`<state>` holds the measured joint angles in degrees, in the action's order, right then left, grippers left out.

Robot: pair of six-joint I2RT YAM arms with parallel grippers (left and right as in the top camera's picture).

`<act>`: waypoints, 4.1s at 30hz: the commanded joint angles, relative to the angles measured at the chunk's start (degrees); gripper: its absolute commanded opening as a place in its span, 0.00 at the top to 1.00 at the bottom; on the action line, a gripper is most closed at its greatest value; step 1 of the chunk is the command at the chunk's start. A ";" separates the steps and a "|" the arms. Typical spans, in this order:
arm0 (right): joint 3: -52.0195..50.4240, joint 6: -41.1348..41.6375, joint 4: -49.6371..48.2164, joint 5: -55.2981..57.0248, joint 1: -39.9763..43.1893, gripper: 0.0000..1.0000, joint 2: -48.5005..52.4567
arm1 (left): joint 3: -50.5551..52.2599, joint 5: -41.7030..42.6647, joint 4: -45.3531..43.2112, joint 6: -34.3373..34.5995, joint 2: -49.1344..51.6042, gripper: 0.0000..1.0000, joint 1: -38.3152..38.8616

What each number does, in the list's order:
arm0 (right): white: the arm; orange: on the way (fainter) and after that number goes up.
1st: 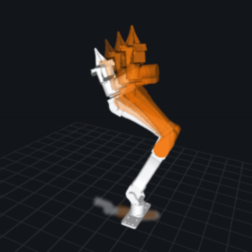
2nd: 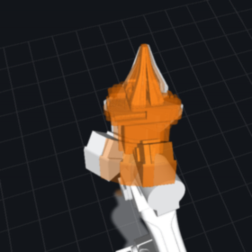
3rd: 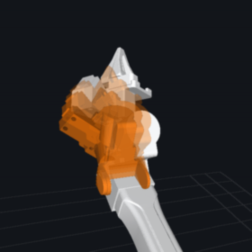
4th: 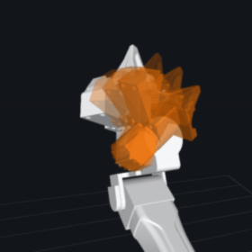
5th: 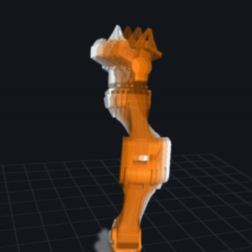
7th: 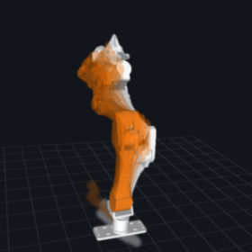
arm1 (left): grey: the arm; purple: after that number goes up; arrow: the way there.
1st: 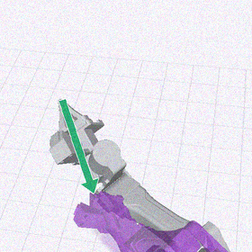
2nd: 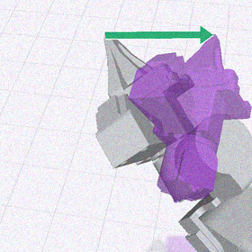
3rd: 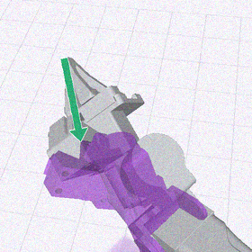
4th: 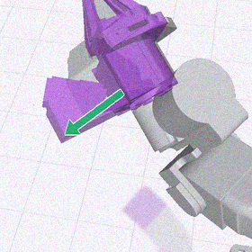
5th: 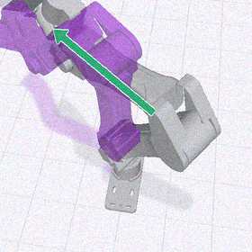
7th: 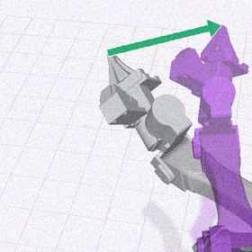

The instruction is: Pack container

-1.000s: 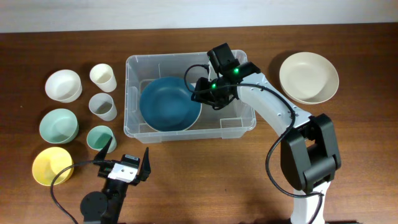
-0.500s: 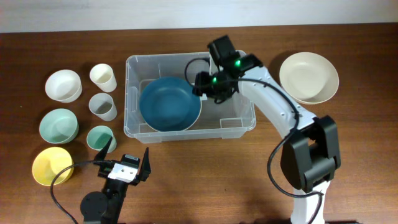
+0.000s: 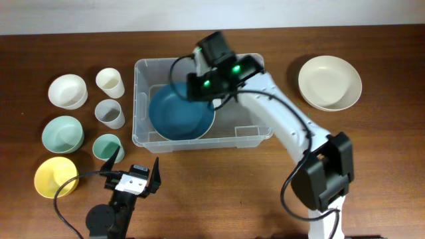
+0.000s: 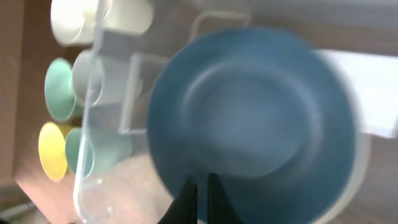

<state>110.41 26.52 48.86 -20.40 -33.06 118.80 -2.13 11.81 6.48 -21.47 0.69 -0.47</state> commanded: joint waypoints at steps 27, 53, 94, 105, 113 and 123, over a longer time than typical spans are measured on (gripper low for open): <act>0.07 -8.33 -0.66 4.33 -10.45 0.96 8.00 | 0.28 0.26 0.02 -0.50 -0.35 0.01 -0.22; 0.04 -11.30 -1.09 -4.68 -11.26 0.96 10.29 | 0.28 0.26 0.02 -0.52 -0.35 0.01 -0.22; 0.07 -11.30 -1.75 -3.06 -11.54 0.95 12.83 | 0.28 0.26 0.02 -0.50 -0.35 0.01 -0.24; 0.07 -11.30 -1.49 -1.18 -11.45 0.95 12.83 | 0.28 0.26 0.02 -0.50 -0.35 0.01 -0.24; 0.87 -11.30 -1.20 0.35 -11.04 0.95 12.70 | 0.28 0.26 0.02 -0.52 -0.35 0.01 -0.24; 23.19 -11.37 13.49 0.85 -2.10 0.48 12.68 | 0.28 0.26 0.02 -0.50 -0.35 0.01 -0.24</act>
<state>124.40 15.53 59.27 -20.51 -39.83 131.94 -2.13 11.81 6.46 -21.47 0.67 -0.47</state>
